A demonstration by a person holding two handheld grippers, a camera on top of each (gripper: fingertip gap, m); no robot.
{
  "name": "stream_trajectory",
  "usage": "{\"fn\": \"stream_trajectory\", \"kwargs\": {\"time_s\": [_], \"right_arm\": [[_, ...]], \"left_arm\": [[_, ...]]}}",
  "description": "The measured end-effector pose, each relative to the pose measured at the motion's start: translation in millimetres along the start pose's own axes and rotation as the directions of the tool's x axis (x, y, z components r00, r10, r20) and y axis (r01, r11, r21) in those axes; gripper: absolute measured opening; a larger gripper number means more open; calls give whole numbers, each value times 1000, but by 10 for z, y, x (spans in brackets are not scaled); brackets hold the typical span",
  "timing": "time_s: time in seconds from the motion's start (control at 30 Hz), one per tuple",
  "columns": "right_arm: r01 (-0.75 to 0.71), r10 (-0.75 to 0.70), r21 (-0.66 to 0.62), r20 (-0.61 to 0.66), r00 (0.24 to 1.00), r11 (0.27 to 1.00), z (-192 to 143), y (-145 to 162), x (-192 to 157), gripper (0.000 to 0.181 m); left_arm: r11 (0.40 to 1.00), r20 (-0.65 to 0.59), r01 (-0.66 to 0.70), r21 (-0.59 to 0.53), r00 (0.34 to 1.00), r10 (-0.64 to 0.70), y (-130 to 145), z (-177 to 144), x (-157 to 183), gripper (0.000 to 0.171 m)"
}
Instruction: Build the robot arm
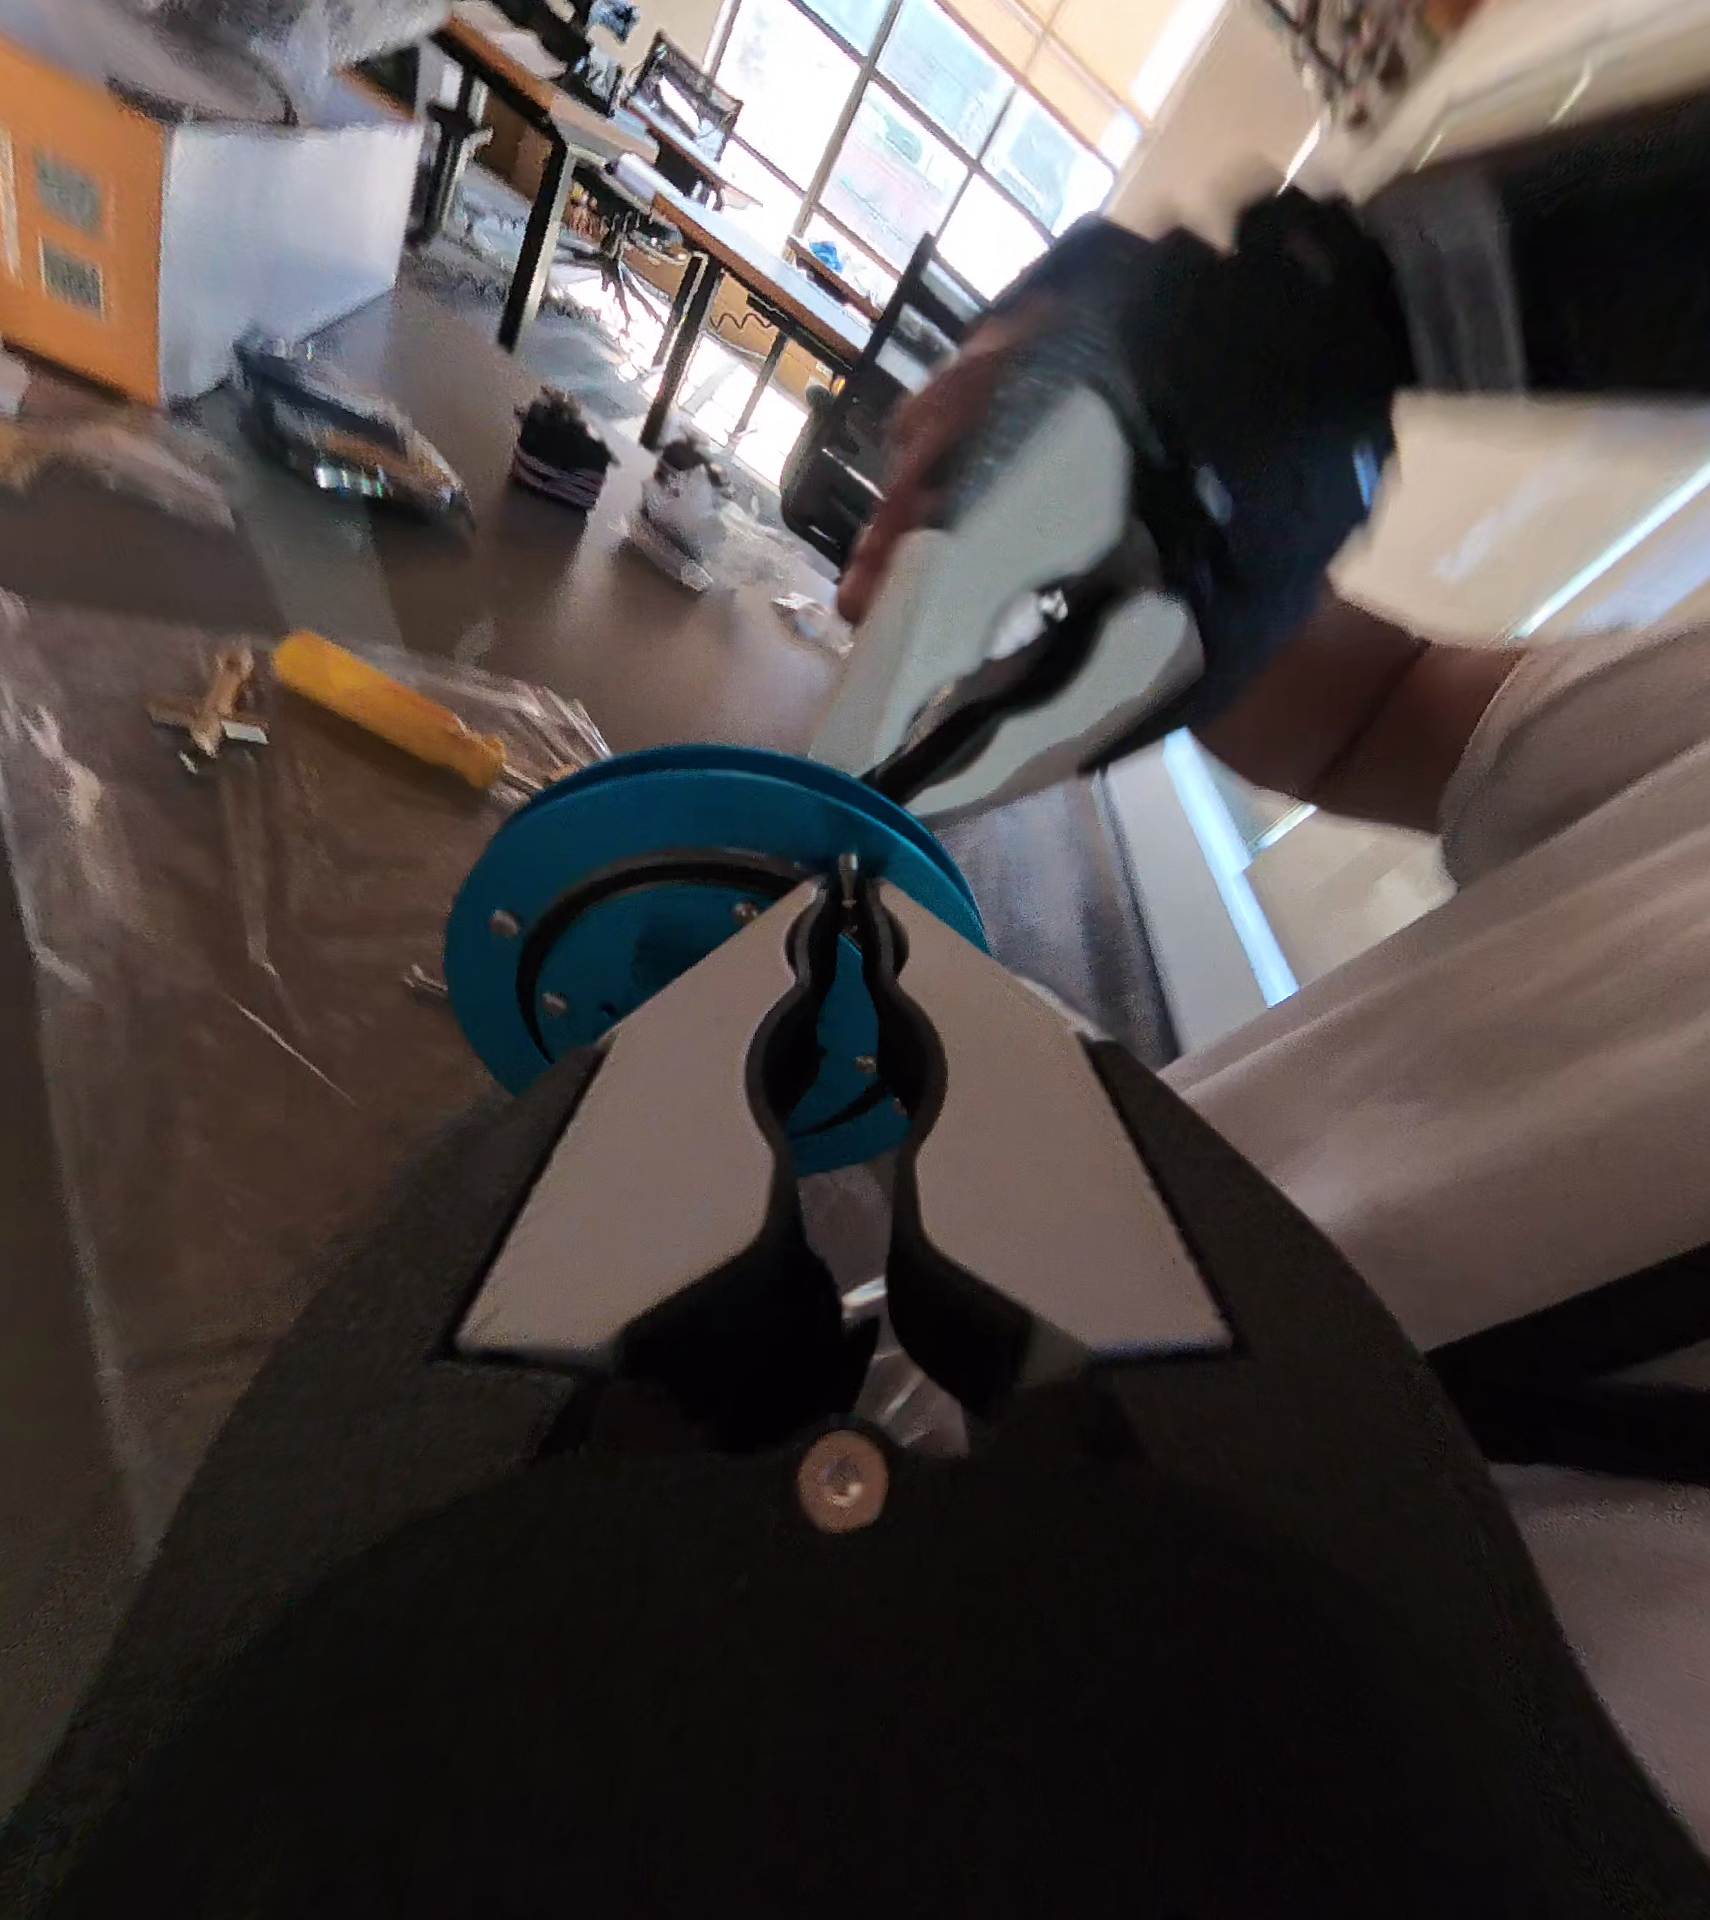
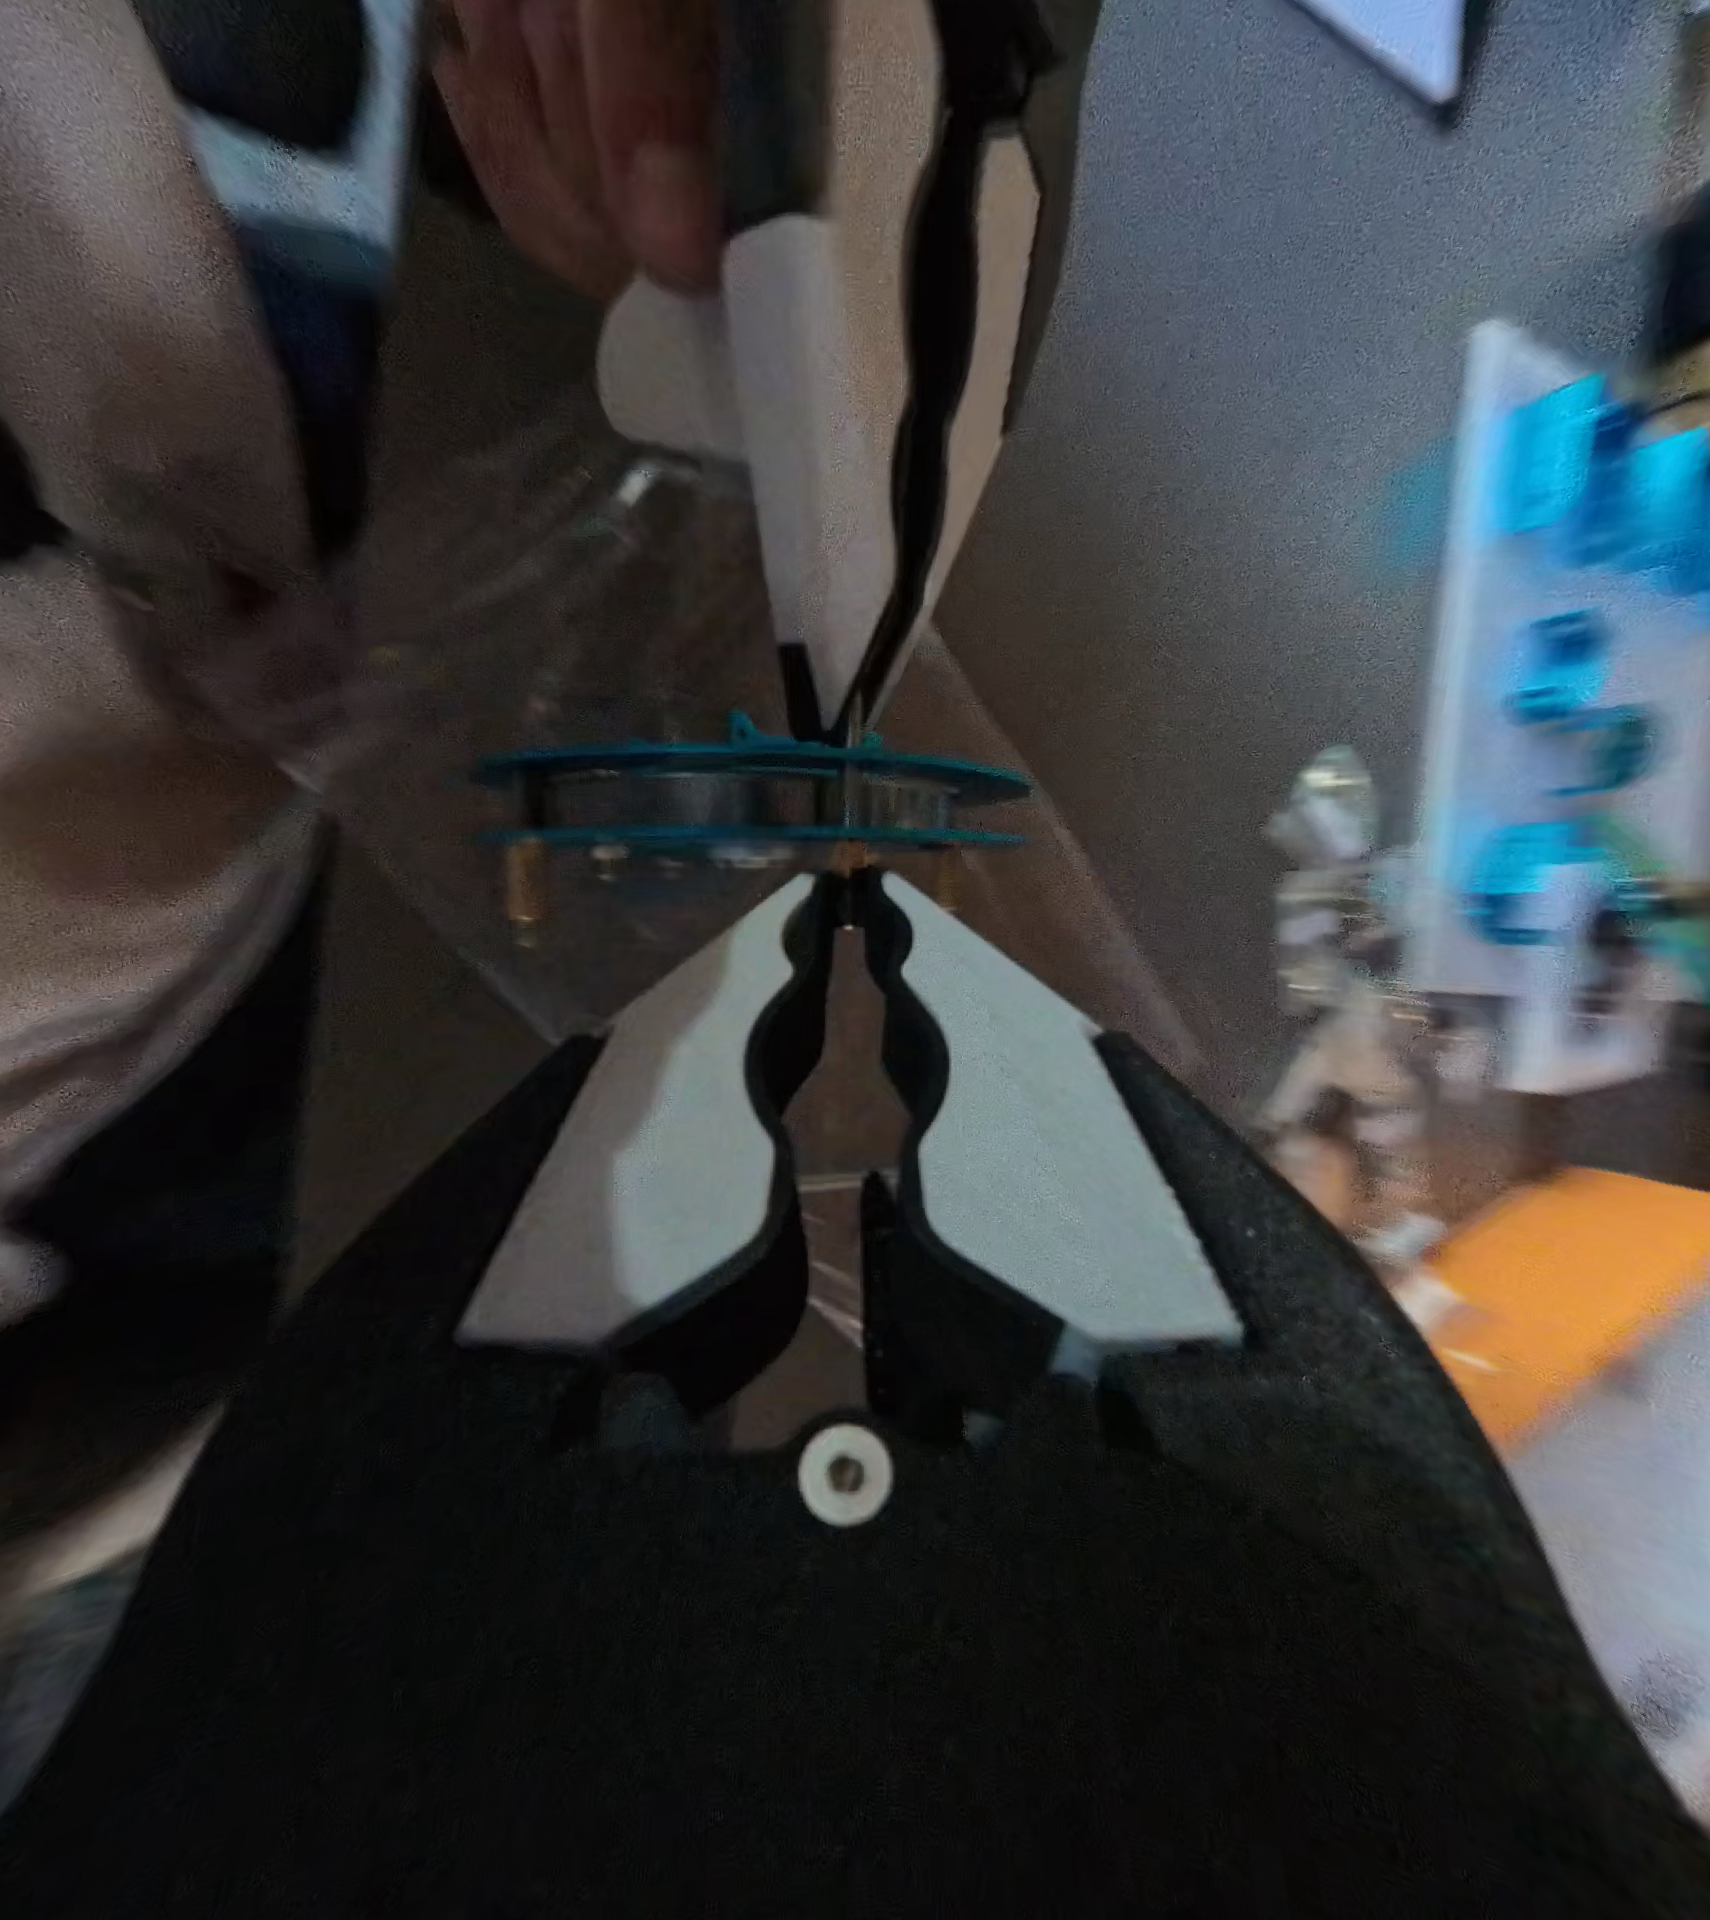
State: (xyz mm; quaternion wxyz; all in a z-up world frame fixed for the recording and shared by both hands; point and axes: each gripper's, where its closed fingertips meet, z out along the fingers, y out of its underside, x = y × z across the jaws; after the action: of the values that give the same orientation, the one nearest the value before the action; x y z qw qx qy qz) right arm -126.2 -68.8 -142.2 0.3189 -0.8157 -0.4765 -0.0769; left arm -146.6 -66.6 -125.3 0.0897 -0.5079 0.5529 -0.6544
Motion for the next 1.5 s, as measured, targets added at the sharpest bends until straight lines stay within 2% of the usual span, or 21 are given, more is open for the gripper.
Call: {"fn": "stream_trajectory", "kwargs": {"time_s": [0.1, 0.17, 0.2, 0.27, 0.33, 0.4, 0.47, 0.57, 0.63, 0.73, 0.83, 0.87, 0.93, 0.97, 1.03, 1.1, 1.17, 1.23, 1.33, 1.43, 1.5], "right_arm": [[280, -333, -186, -416, 846, 942, -10, -1, 145, 4], [320, -368, -185, -543, 755, 929, -27, -34, 142, 4], [282, -310, -137, -552, 774, 950, -30, -44, 124, 5], [83, -54, 51, -418, 907, 995, -34, -53, 56, 5], [-237, 251, 181, -58, 966, 954, -37, -66, -73, 27], [-486, 424, 147, 318, 848, 862, -108, -113, -246, 31], [-628, 488, 122, 524, 698, 768, -194, -193, -221, 21], [-655, 483, 7, 670, 564, 756, -178, -178, -292, 7], [-612, 465, -47, 696, 547, 789, -161, -151, -336, 3], [-477, 398, -8, 562, 725, 879, -120, -101, -262, 4], [-110, 104, 45, 125, 987, 993, -45, -70, -99, 4], [47, -46, 6, -56, 997, 999, -34, -64, -42, 4], [297, -327, -140, -347, 879, 945, -39, -76, 29, 4], [339, -380, -172, -428, 820, 925, -48, -89, 36, 4], [309, -326, -115, -466, 822, 944, -77, -106, 9, 5], [158, -140, 18, -373, 917, 987, -97, -110, -31, 5], [-110, 130, 165, -113, 985, 980, -135, -155, -127, 22], [-387, 356, 160, 193, 915, 908, -168, -134, -223, 34], [-615, 506, 65, 505, 699, 786, -213, -125, -337, 36], [-674, 511, 27, 631, 584, 738, -224, -163, -369, 18], [-648, 496, 6, 638, 589, 762, -166, -130, -389, 4]], "left_arm": [[971, -47, 236, 30, 971, -234, -8, -5, -15, 1], [962, -72, 273, 22, 960, -271, 6, -18, 4, 1], [969, -66, 247, 19, 967, -245, 13, -22, 15, 1], [991, -46, 132, 0, 990, -132, 35, -23, 41, 1], [1000, -18, -11, -19, 1000, 10, 45, -24, 51, 2], [982, -8, -180, -56, 984, 180, 74, -18, 81, 2], [940, -13, -331, -86, 944, 331, 105, -5, 122, 1], [880, -29, -460, -122, 887, 460, 141, 35, 171, 1], [859, -30, -493, -139, 869, 494, 150, 58, 184, 1], [909, 2, -397, -127, 916, 400, 104, 67, 133, 1], [997, -46, -38, -66, 998, 35, 31, 42, 64, 2], [994, -84, 100, -45, 991, -104, 11, 37, 43, 1], [951, -165, 309, -29, 936, -310, -3, 26, 25, 2], [928, -200, 370, -35, 908, -369, 1, 21, 29, 1], [925, -220, 378, -43, 899, -378, 19, 29, 55, 1], [967, -173, 250, -41, 952, -253, 30, 39, 73, 2], [998, -87, 56, -38, 994, -59, 19, 28, 51, 1], [991, -36, -119, -65, 993, 117, 35, 22, 61, 2], [950, -19, -299, -88, 954, 299, 74, 39, 113, 2], [902, -33, -419, -109, 908, 418, 120, 66, 168, 1], [881, -36, -456, -122, 889, 456, 137, 91, 190, 2]]}}
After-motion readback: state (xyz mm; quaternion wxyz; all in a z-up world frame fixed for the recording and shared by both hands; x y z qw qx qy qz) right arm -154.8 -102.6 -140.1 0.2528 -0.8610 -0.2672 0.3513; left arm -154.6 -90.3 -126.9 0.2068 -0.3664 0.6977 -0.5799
